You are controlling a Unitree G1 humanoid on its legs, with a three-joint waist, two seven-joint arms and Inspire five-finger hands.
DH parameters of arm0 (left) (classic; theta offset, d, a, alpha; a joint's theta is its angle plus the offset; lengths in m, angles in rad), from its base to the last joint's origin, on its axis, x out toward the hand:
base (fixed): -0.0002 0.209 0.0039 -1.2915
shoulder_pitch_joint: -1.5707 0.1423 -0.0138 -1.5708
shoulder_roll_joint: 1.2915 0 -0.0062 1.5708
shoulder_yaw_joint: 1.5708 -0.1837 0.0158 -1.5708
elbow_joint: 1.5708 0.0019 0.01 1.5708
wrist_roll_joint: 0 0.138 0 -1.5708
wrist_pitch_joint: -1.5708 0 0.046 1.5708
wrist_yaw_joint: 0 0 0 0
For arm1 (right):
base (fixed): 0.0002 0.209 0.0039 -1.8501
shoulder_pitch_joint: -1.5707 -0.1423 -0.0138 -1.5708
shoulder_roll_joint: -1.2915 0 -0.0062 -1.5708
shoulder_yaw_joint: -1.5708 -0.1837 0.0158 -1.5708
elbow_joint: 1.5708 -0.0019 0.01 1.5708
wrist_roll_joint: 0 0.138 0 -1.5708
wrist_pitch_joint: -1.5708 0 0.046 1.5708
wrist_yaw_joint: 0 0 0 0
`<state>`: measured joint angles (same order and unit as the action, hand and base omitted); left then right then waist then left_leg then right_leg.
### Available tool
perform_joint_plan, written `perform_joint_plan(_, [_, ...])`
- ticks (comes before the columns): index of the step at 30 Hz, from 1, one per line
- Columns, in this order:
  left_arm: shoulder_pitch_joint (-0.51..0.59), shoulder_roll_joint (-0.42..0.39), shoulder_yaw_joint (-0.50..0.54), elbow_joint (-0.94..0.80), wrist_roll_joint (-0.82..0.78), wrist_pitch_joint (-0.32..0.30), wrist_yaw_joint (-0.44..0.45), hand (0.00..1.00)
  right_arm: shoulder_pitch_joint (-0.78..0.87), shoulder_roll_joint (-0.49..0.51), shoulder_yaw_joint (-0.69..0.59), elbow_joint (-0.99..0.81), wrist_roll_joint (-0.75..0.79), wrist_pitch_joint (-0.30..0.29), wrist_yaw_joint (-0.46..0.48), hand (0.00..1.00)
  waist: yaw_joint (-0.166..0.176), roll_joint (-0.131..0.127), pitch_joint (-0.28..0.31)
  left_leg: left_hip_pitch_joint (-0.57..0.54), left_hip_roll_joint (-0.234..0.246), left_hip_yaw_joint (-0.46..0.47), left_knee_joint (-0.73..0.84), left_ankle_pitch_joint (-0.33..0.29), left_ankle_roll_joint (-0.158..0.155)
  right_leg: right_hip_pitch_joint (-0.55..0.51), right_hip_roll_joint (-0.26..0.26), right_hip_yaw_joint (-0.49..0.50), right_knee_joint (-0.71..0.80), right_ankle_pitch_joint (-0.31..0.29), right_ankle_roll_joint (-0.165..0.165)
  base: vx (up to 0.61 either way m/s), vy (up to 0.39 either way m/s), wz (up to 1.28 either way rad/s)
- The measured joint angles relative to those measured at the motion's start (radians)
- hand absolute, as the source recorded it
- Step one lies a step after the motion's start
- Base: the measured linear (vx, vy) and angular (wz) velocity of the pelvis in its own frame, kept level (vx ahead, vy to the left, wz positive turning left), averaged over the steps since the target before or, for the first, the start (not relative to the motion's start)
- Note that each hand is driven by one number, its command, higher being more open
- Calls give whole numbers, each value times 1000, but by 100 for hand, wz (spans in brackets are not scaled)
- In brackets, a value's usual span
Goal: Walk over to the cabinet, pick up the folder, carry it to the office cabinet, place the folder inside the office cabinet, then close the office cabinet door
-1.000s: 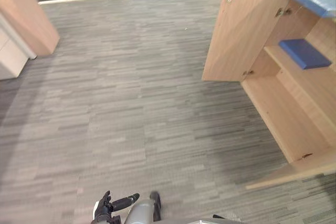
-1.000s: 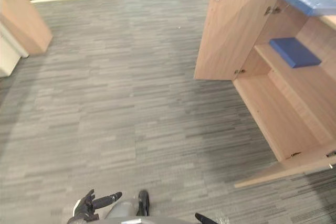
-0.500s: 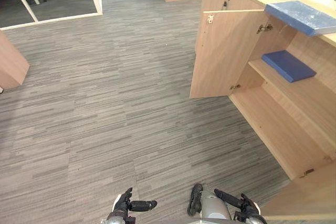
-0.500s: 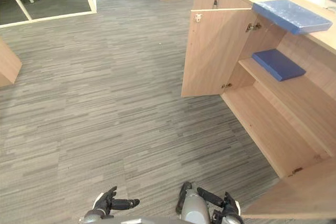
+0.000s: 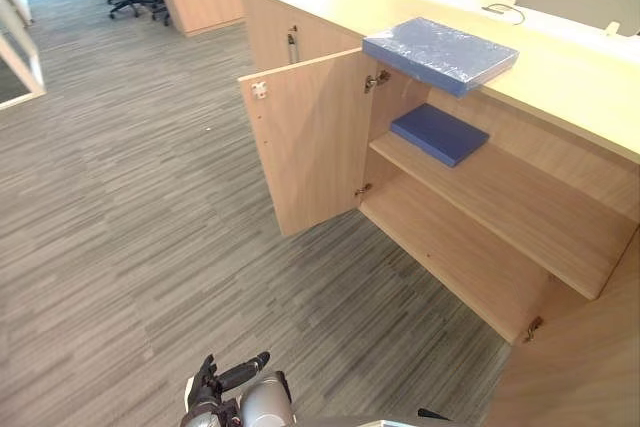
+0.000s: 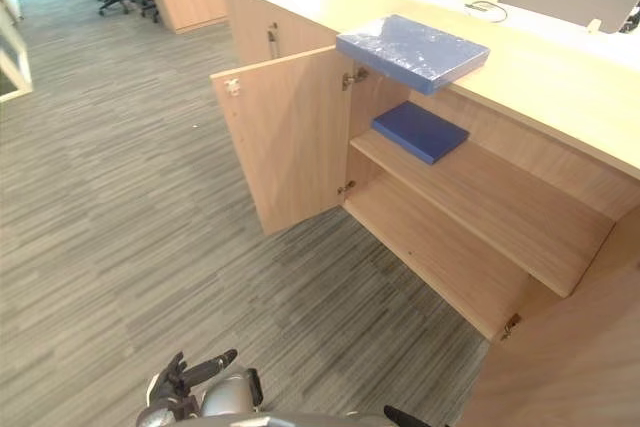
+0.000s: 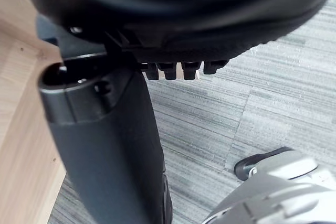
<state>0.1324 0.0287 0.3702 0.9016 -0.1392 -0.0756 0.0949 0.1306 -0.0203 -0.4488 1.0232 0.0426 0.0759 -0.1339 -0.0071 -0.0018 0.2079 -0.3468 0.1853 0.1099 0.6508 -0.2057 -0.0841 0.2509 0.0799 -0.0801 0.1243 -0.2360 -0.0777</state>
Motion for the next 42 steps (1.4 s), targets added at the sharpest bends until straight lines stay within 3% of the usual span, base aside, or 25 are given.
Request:
perform_joint_plan(2, [10, -10, 21, 2, -10, 7, 16, 100, -19, 10, 2, -7, 0, -12, 0, 100, 21, -4, -4, -3, -58, -96, -280, 69, 4, 48, -35, 30, -3, -35, 61, 583, 226, -88])
perform_joint_plan(3, [13, -12, 21, 5, -10, 8, 19, 100, -19, 12, 3, -7, 0, -16, 1, 100, 28, -1, -7, -3, -63, -103, -313, 96, 7, 60, -44, 34, 1, -50, 87, 621, 268, -73])
perform_joint_plan(5, [25, -15, 29, 37, -13, 14, 26, 100, -15, 17, -6, -4, 1, -18, 3, 100, 45, -4, -49, -6, -93, -116, -269, 239, 9, 79, -101, 58, 58, -99, 165, 727, 334, -81])
perform_joint_plan(7, [23, 2, 36, 49, -15, 16, 35, 100, -22, 50, -28, -8, 0, -19, 9, 100, 52, -42, -76, 7, -120, -57, -203, 149, 44, -8, -172, 61, 257, -100, 177, 632, 307, -82])
perform_joint_plan(8, [17, 8, 48, 66, -17, 18, 35, 100, -33, 69, -42, -8, 2, -20, 10, 100, 55, -58, -77, 40, -130, 0, -158, 99, 70, -91, -225, 63, 474, -65, 148, 464, 256, -94])
perform_joint_plan(10, [14, 16, 38, 85, -8, 23, 36, 100, -43, 74, -48, -26, 23, -21, 20, 100, 48, -58, -69, 154, -151, 88, -140, 20, 125, -253, -340, 50, 863, 81, 10, 573, 357, -112])
perform_joint_plan(12, [6, 24, 5, 87, 13, 24, 36, 100, -71, 57, -52, -31, 41, -23, 20, 100, 24, -44, -35, 277, -165, 138, -168, -2, 145, -325, -463, -59, 1068, 76, -39, 399, 259, -70])
perform_joint_plan(13, [4, 40, -33, 86, 36, 23, 30, 100, -78, 45, -49, -32, 39, -25, 19, 100, -6, -26, -39, 340, -163, 142, -225, -8, 148, -360, -503, -156, 1081, 73, -35, 300, 180, -30])
perform_joint_plan(15, [-22, 64, -72, 80, 56, 17, 27, 100, -79, 46, -31, -34, 36, -41, 18, 100, -16, -17, -49, 398, -146, 153, -303, -24, 120, -414, -494, -253, 971, 68, 9, 292, 81, -20])
perform_joint_plan(17, [-26, 82, -79, 69, 62, 13, 28, 100, -95, 48, -31, -15, 37, -41, 19, 100, -19, -40, -33, 456, -141, 196, -340, -22, 104, -418, -483, -350, 775, 54, 34, 293, -67, -46])
perform_joint_plan(19, [-19, 53, -80, 77, 62, 20, 31, 100, -104, 27, -29, -7, 37, -43, 21, 100, -23, -4, -26, 489, -100, 203, -379, -18, 96, -419, -434, -358, 750, 64, 91, 270, -102, -95])
perform_joint_plan(21, [-33, 40, -91, 107, 62, 24, 38, 100, -124, 15, -30, -27, 36, -45, 22, 100, -26, 20, 4, 535, -55, 233, -427, -24, 56, -467, -381, -356, 661, -27, 118, 276, -150, -103])
perform_joint_plan(22, [-32, 44, -100, 110, 62, 24, 38, 100, -114, 16, -30, -28, 23, -45, 21, 100, -27, 4, 9, 557, -46, 246, -438, -26, 36, -474, -365, -353, 538, -2, 127, 239, -179, -61])
perform_joint_plan(23, [-28, 52, -111, 109, 62, 23, 38, 100, -99, 22, -30, -25, 10, -44, 19, 100, -27, -23, 5, 568, -57, 246, -440, -30, 23, -465, -368, -344, 462, 58, 124, 318, -316, -28])
perform_joint_plan(24, [-48, 48, -111, 113, 62, 23, 36, 100, -79, 17, -38, -9, -4, -35, 20, 100, -25, -25, 20, 605, -33, 233, -443, -42, -2, -437, -347, -358, 460, 50, 73, 169, -177, -15])
perform_joint_plan(27, [-47, -6, -108, 102, 69, 22, 30, 100, -49, 13, -43, -8, -2, -33, 7, 100, -33, 0, 6, 596, 23, 214, -396, -28, 1, -419, -280, -359, 432, -6, 60, 279, -338, -27])
perform_joint_plan(29, [-49, -11, -109, 88, 70, 21, 22, 100, -43, 10, -41, -8, -1, -29, 4, 100, -41, 14, -3, 497, 89, 146, -173, -12, -11, -370, -229, -378, 370, -17, 55, 301, -323, 1])
perform_joint_plan(30, [-42, -16, -107, 65, 70, 21, 22, 100, -29, 7, -38, -9, -1, -23, 1, 100, -41, 19, -4, 410, 126, 88, 6, 41, -18, -322, -202, -391, 329, -17, 53, 249, -221, 16])
perform_joint_plan(32, [-31, -25, -89, 36, 65, 20, 17, 100, -18, 3, -28, -9, -1, -16, -2, 100, -27, 21, -5, 314, 151, 31, 235, 50, -47, -269, -175, -390, 286, -18, 46, 214, -98, -5])
perform_joint_plan(33, [-28, -33, -68, 22, 58, 18, 18, 100, -15, -6, -4, -8, 0, -12, -4, 100, -24, 24, -6, 247, 152, 23, 364, 29, -60, -220, -157, -386, 242, -14, 44, 210, -43, -17])
perform_joint_plan(35, [-28, -34, -68, 20, 46, 19, 17, 100, -17, -13, 13, -8, -1, -12, -4, 100, -22, 23, -7, 212, 133, 25, 355, 0, -58, -180, -146, -376, 201, -3, 47, 235, 21, -29])
perform_joint_plan(38, [-33, -35, -71, 23, 31, 19, 9, 100, -67, -11, 11, -7, 9, -13, -3, 100, 1, 19, -10, 214, 31, -6, 8, -65, -46, -174, -154, -291, 182, 14, 57, 258, 151, -77])
perform_joint_plan(39, [-33, -35, -72, 27, 31, 19, 6, 100, -74, -9, 10, -6, 9, -13, -3, 100, 0, 23, -12, 227, 10, -23, -93, -52, -36, -171, -155, -282, 181, 16, 61, 185, 170, -57])
perform_joint_plan(40, [-32, -49, -74, 39, 30, 20, 5, 100, -75, -12, 5, -9, 15, -15, -2, 100, 0, 43, -25, 250, -5, -39, -248, 19, -5, -168, -146, -272, 175, 18, 78, 236, 193, -35])
perform_joint_plan(42, [-32, -24, -73, 57, 30, 20, 4, 100, -69, 24, 21, -23, 19, -15, 0, 100, -1, -2, -45, 300, -48, -18, -312, 33, 7, -144, -184, -267, 137, 31, 115, 275, 197, -16])
